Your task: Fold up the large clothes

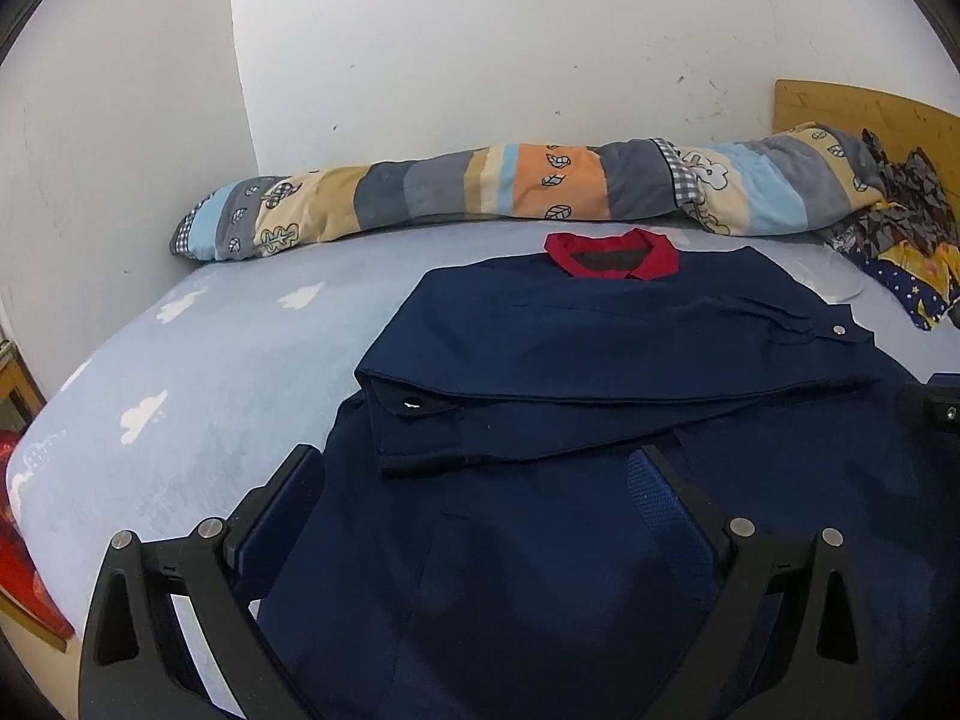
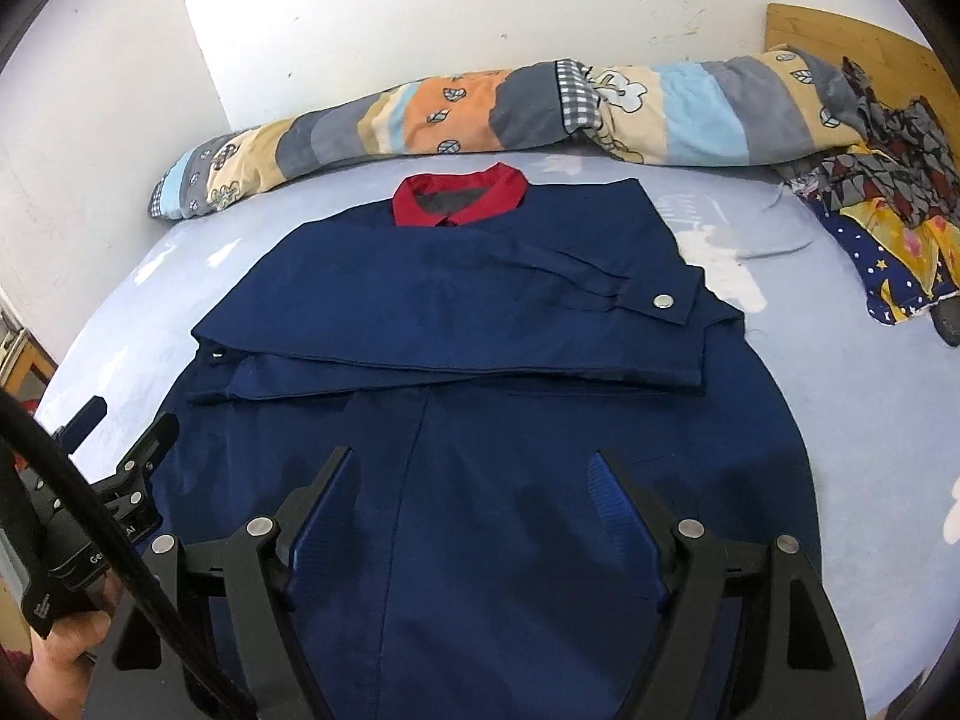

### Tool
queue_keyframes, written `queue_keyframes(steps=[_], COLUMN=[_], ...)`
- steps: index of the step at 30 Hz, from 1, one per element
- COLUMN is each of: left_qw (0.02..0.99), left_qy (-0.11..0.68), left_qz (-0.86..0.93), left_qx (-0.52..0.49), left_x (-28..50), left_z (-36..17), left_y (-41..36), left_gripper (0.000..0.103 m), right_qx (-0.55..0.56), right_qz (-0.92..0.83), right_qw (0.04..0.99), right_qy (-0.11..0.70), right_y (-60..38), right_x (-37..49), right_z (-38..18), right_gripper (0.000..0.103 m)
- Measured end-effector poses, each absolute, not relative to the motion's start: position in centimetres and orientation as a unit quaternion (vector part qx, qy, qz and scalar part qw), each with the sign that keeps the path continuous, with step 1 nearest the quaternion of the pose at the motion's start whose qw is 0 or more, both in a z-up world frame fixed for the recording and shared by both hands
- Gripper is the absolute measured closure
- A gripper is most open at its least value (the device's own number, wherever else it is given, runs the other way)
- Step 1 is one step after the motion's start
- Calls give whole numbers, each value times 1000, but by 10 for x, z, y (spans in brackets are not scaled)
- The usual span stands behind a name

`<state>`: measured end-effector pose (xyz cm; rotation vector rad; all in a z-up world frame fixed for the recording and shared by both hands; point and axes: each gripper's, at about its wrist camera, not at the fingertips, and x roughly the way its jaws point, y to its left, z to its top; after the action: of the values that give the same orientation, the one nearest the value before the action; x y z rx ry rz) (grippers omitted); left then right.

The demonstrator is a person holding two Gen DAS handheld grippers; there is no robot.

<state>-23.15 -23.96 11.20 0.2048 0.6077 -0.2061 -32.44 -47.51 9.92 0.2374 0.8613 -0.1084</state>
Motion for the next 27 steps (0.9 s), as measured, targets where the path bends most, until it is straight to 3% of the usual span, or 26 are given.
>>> queue_keyframes(steps=[27], left_qw=[939], left_qy=[306], left_qz=[-114], left_qx=[111], left_x=[-230], left_z=[109], left_y=[-242], left_gripper=[2], right_qx=[94], right_qz=[-54], right_qw=[896], right_qy=[430], right_y=[-465], right_x=[-319], right_z=[91], right_gripper=[21])
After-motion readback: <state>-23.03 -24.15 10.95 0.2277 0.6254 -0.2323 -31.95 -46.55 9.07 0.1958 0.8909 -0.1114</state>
